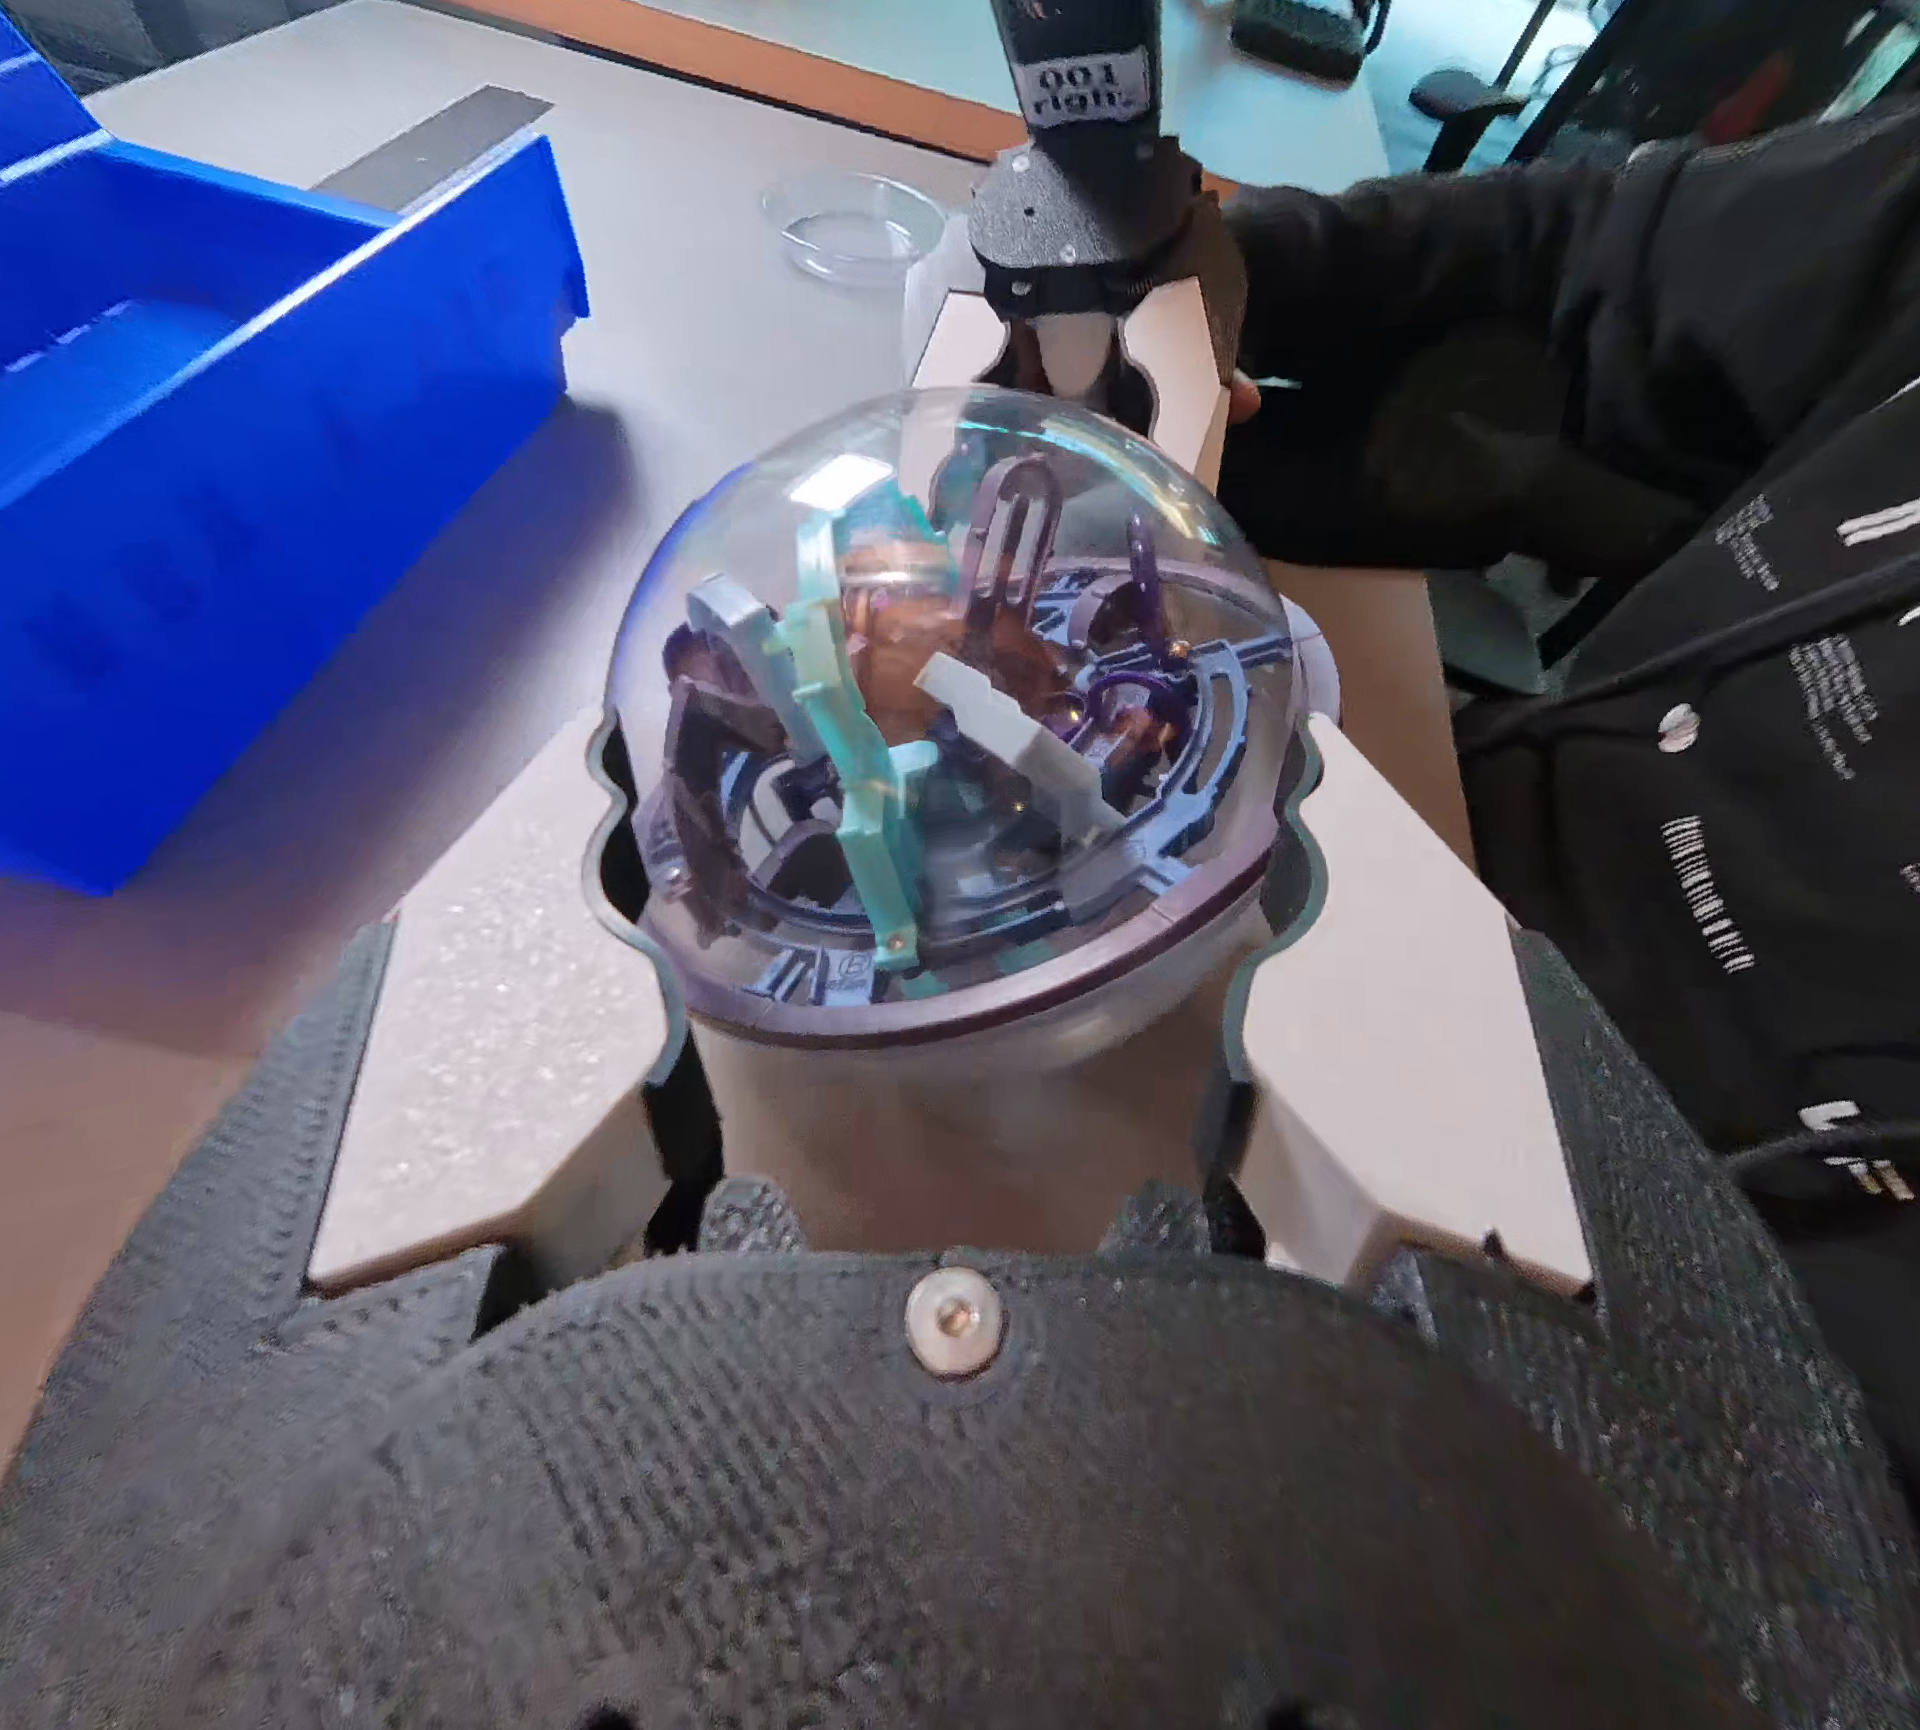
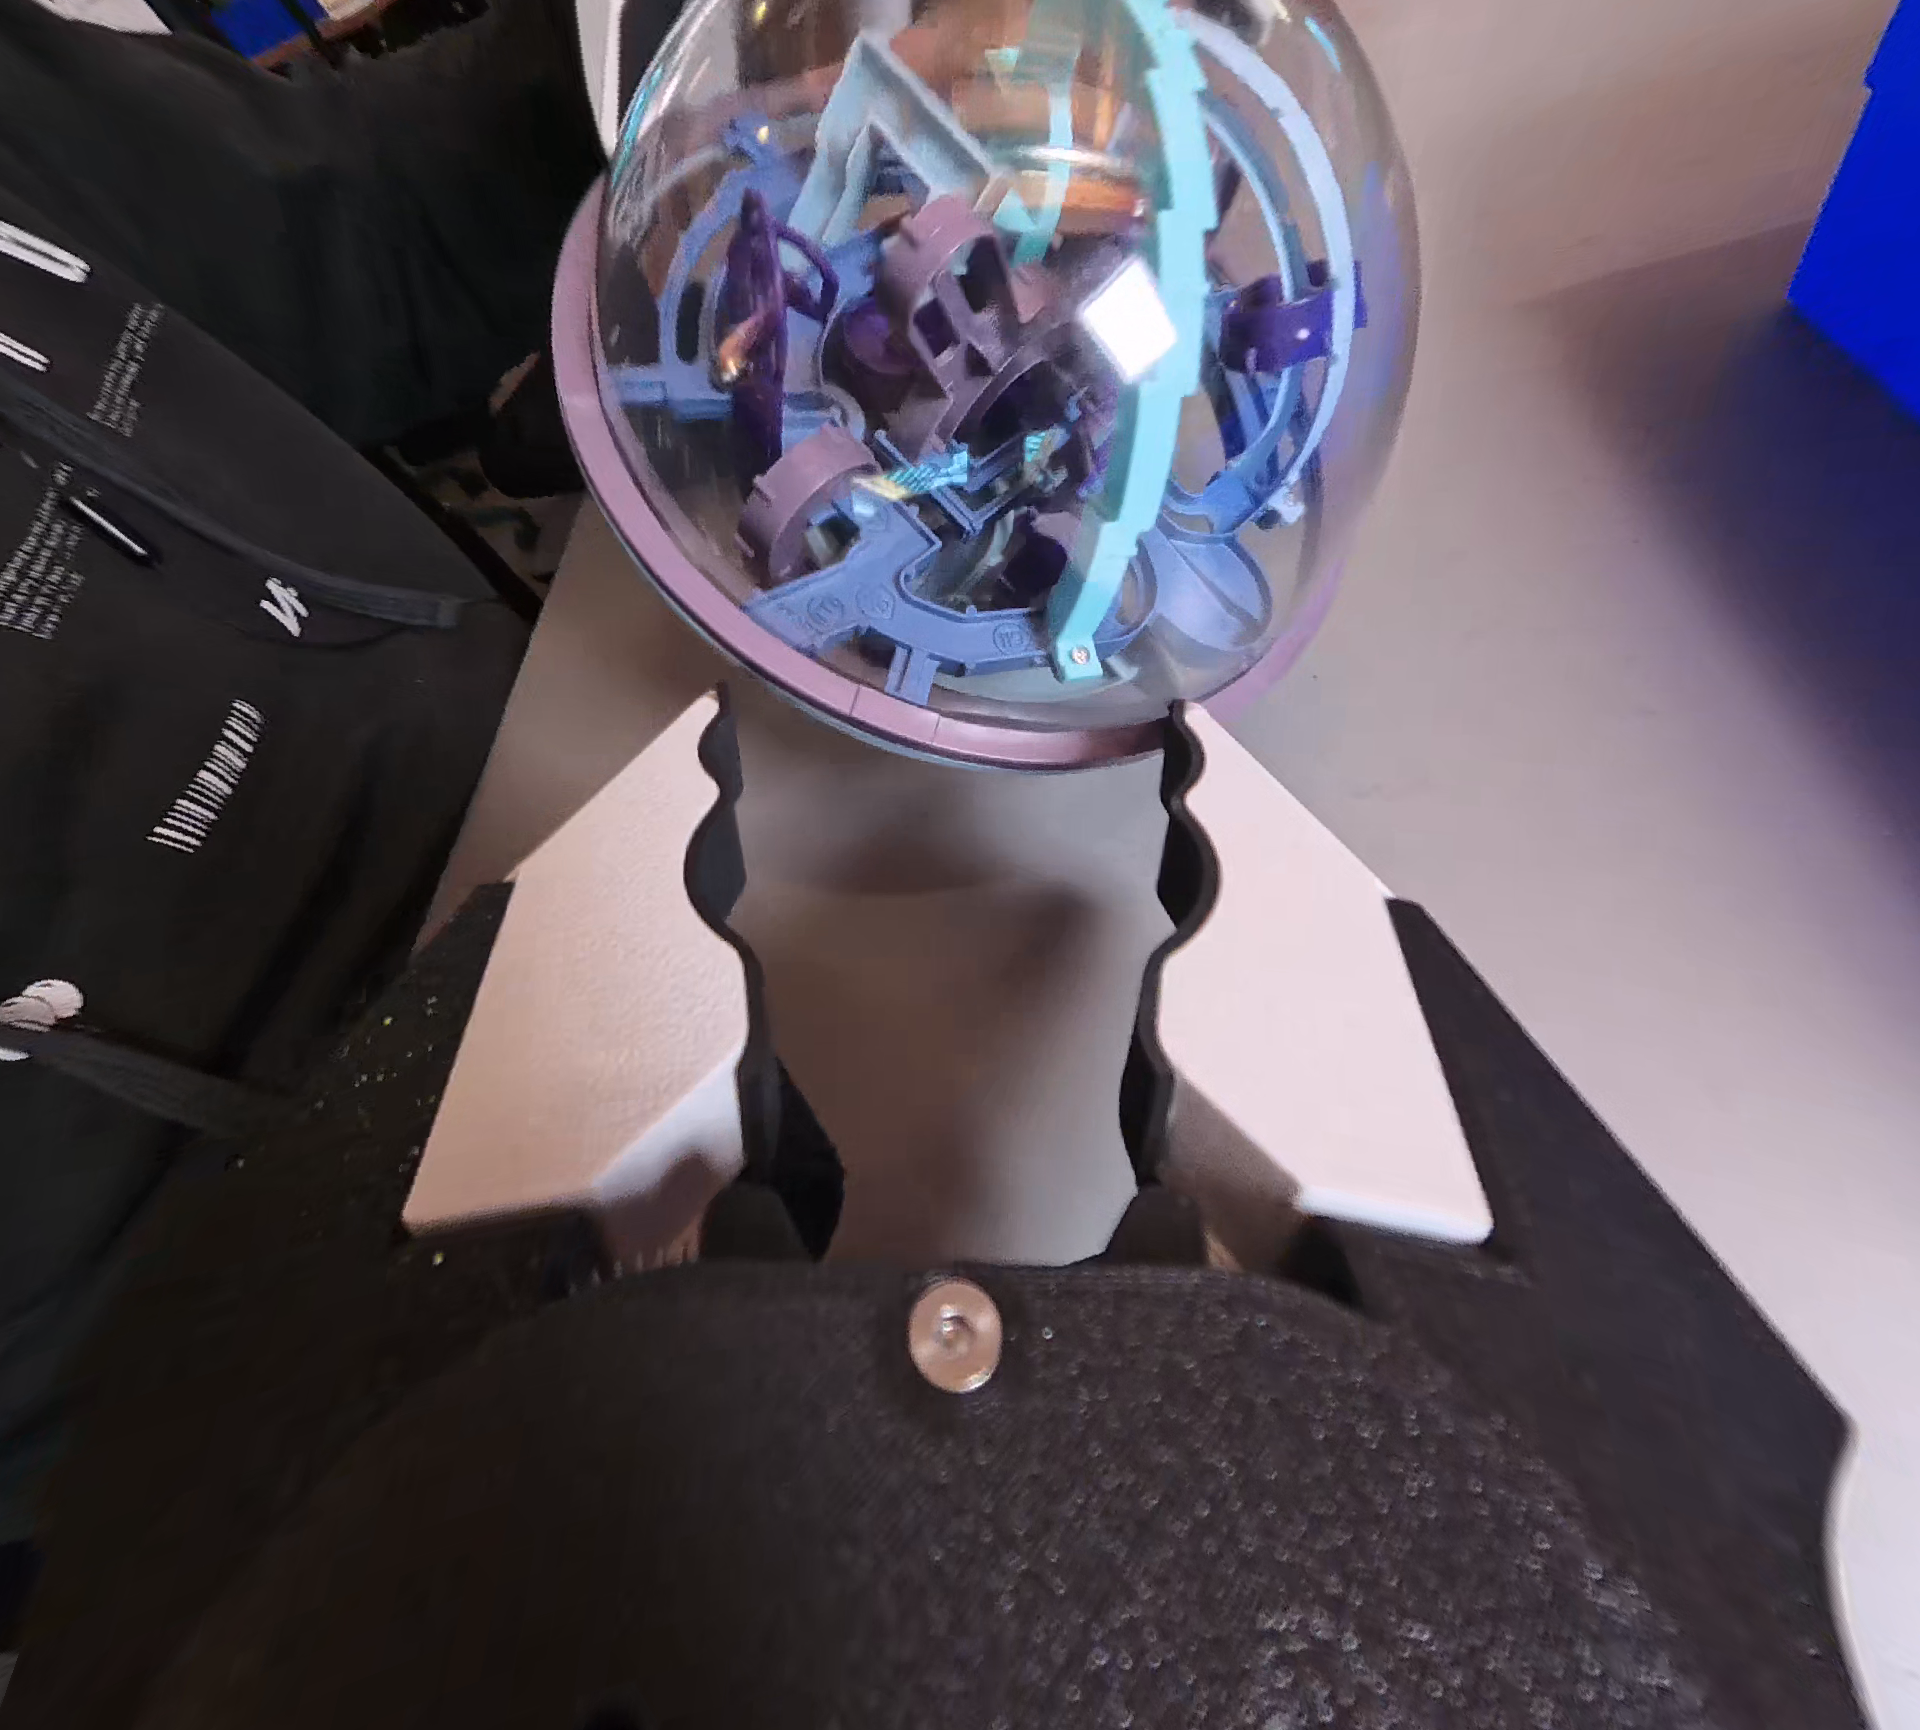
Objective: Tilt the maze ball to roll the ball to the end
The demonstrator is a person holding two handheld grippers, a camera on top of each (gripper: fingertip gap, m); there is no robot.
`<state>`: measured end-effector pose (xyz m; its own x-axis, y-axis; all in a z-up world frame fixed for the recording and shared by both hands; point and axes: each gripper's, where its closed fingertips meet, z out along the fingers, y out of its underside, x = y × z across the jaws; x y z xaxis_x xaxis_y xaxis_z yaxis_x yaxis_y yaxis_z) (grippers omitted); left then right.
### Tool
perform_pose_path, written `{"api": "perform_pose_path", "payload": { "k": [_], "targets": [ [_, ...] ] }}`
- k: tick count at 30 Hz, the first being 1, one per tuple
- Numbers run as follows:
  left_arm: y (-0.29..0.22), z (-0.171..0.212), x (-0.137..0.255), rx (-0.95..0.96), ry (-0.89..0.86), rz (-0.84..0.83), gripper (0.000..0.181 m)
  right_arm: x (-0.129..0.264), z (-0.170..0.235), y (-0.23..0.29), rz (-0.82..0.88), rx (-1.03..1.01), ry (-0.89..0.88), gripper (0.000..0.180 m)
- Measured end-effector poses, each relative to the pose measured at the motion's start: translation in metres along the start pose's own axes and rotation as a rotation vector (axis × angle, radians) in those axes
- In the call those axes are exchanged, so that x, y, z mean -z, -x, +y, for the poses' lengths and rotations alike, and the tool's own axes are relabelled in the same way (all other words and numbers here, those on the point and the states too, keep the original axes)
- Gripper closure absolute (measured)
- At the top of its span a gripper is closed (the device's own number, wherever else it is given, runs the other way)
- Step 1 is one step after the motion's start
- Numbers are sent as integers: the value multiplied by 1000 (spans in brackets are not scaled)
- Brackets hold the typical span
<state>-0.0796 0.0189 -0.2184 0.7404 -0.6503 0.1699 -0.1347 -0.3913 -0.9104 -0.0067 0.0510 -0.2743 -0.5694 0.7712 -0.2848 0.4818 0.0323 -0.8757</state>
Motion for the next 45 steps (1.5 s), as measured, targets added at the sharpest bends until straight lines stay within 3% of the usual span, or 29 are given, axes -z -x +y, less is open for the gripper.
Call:
{"api": "perform_pose_path", "payload": {
  "k": [8,15,19,23,28,34,38,45],
  "targets": [
    [-1,2,-1,78,-14,184,59,6,13,16,101,160,72,103],
    [9,-1,-6,172,-16,304,60,26,-17,4,287,484,122,75],
    [16,-6,-11,225,-32,336,61,16,-41,15,415,756,130,108],
    [28,-7,-8,303,-75,345,61,18,-45,21,556,885,127,136],
    [33,-6,-8,360,-113,351,61,15,-35,23,675,930,159,172],
    [35,-12,-9,366,-129,312,61,10,-32,25,690,870,203,173],
    [35,-33,8,326,-224,171,61,8,-35,26,694,702,180,174],
    [4,-20,22,196,-167,-115,58,7,-39,29,706,528,153,174]
  ]
}}
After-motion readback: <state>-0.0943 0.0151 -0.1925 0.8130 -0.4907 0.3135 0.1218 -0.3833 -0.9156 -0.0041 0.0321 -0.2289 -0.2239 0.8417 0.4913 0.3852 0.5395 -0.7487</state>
